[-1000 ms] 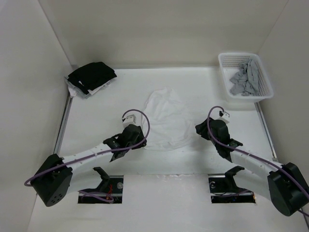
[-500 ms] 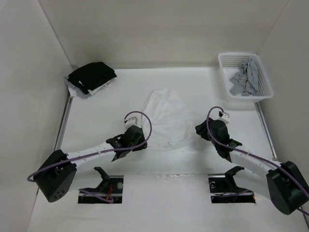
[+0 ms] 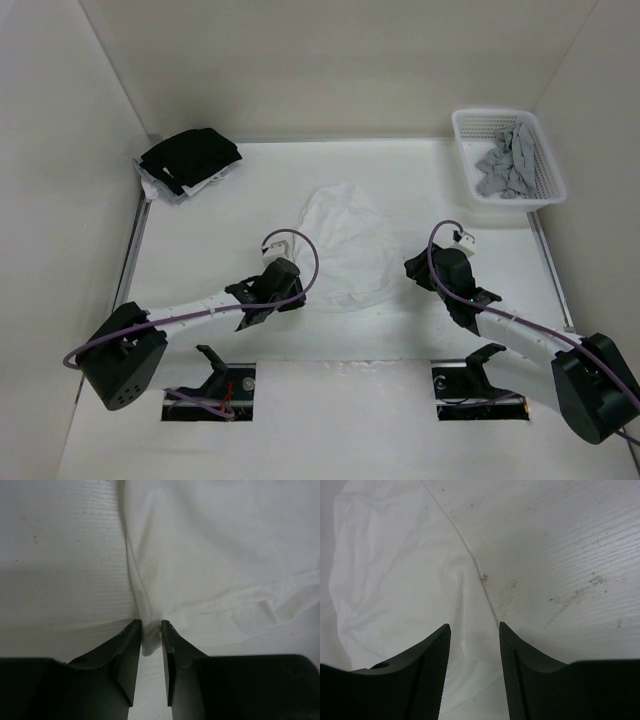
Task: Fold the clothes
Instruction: Flatten the tank top out
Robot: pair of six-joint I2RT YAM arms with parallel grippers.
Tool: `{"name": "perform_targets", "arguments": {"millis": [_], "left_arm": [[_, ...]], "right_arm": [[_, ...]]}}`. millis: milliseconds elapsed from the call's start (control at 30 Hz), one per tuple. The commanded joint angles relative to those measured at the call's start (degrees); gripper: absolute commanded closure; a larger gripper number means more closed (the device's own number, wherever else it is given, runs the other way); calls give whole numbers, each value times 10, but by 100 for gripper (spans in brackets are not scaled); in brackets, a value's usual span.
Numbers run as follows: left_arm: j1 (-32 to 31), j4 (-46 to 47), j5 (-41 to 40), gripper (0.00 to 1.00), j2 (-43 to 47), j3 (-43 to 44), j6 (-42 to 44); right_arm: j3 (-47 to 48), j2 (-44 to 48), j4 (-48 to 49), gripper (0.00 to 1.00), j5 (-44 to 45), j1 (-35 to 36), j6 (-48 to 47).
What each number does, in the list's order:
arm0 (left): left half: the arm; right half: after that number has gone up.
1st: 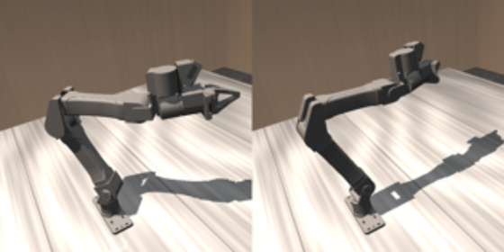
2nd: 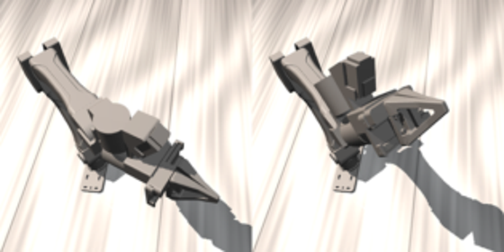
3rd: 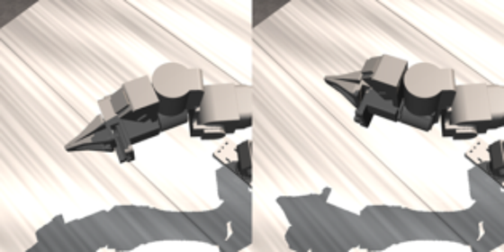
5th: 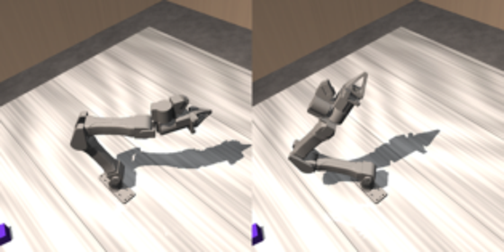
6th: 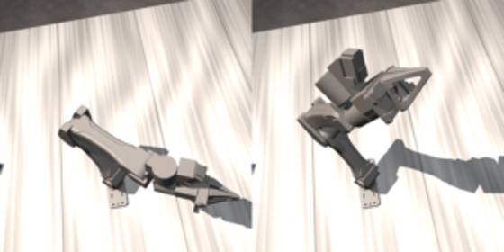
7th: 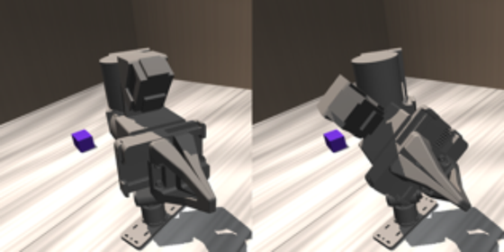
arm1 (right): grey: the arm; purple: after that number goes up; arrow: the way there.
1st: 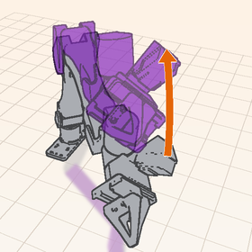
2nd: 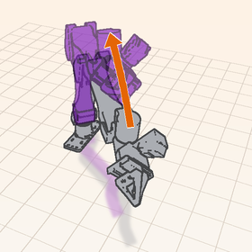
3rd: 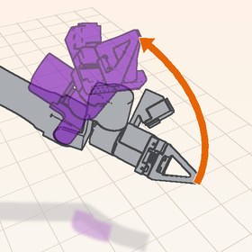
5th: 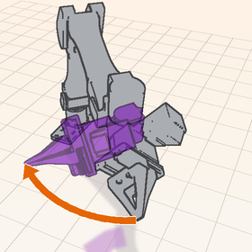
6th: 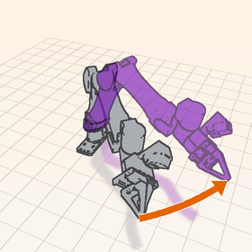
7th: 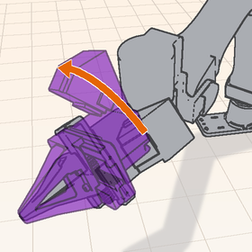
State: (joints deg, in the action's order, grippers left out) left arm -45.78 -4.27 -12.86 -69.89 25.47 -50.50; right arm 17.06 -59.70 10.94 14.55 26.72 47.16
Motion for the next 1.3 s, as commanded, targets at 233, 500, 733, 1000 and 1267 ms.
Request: {"name": "perform_targets", "arguments": {"millis": [233,500,733,1000,1267], "left_arm": [[30,-25,-5,91,161,-34,-33],[121,-10,48,91,244,-104,-50],[165,27,95,91,245,-137,-48],[168,58,108,91,222,-145,-42],[194,58,117,91,222,-141,-28]], "right_arm": [[20,19,-64,50,11,7,14],[26,15,-117,57,-9,63,43],[21,-19,-59,59,-53,96,66],[27,-22,-72,72,-51,106,73],[25,-9,-120,96,-30,107,82]]}}
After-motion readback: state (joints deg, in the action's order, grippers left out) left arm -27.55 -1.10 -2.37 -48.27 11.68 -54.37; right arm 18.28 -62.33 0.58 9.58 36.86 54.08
